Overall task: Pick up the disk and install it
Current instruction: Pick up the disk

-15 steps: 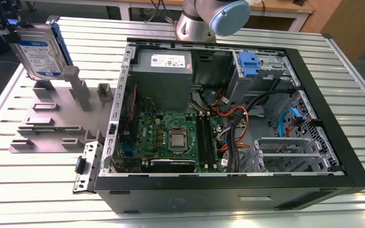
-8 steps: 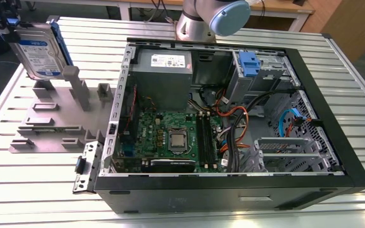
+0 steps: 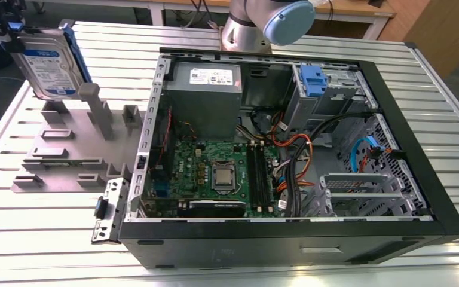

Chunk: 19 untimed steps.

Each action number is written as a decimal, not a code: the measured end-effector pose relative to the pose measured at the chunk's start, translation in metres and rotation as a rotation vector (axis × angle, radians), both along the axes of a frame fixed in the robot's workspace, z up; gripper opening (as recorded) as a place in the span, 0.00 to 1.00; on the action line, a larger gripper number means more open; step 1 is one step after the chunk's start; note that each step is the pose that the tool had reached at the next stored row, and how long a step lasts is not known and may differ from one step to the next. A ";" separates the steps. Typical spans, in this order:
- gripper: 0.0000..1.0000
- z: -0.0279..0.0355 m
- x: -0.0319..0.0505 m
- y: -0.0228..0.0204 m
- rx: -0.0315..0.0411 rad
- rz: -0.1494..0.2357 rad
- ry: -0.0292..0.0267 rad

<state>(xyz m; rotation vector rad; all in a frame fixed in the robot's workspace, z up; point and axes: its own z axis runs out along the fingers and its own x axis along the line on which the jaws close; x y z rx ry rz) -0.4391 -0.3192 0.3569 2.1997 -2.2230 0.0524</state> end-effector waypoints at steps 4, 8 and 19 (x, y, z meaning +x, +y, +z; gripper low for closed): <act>0.36 0.0091 0.0000 0.0000 0.0000 0.000 0.0000; 0.36 0.0108 0.0000 0.0000 0.0002 0.000 0.0001; 0.36 0.0138 0.0000 0.0000 0.0001 0.000 0.0002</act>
